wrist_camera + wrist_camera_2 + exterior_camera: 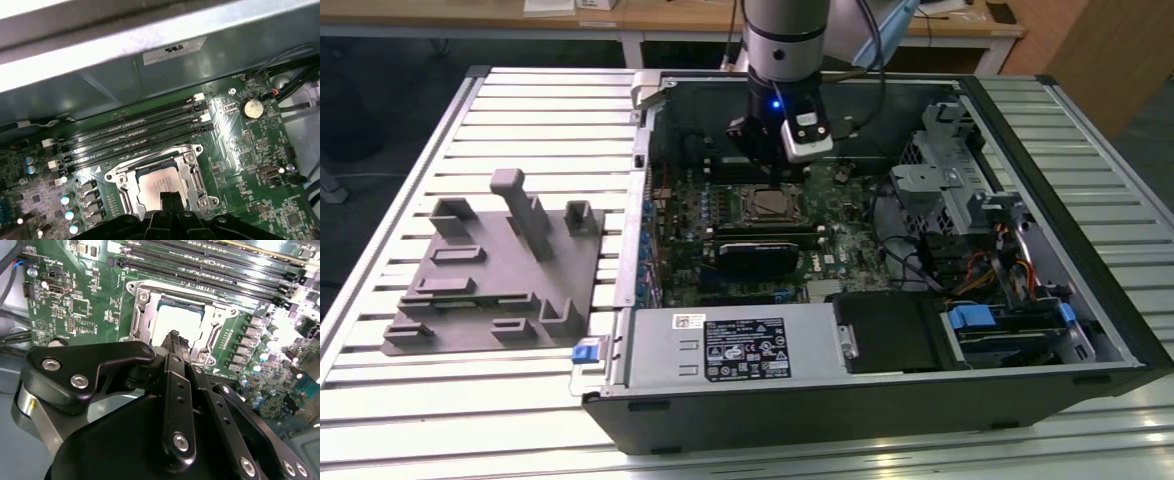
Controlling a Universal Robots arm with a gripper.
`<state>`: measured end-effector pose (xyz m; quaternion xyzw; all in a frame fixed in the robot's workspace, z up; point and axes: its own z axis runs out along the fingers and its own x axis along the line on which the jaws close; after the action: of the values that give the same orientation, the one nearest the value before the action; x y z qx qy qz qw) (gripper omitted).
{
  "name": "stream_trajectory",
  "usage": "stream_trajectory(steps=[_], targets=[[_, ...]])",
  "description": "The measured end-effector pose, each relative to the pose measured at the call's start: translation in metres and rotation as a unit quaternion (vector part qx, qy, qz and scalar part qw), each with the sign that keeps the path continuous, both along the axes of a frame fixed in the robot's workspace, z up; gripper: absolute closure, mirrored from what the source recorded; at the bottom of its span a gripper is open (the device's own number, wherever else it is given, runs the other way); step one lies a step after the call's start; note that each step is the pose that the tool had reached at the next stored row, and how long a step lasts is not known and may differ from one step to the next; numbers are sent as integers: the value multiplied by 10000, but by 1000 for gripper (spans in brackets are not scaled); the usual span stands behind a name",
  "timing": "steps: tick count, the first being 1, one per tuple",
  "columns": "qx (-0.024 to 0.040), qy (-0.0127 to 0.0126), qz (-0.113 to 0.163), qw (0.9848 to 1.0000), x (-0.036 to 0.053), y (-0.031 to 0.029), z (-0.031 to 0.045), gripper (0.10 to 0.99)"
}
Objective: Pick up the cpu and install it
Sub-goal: 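Install the second cpu locking lever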
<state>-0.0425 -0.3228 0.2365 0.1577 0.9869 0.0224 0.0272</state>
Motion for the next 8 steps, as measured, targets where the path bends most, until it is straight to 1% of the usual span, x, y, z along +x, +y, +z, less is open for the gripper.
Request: stream_trajectory(steps=[4, 8], targets=[[0, 0, 0, 10000, 0, 0, 74, 980], [-11, 0, 0, 10000, 0, -3, 77, 980]])
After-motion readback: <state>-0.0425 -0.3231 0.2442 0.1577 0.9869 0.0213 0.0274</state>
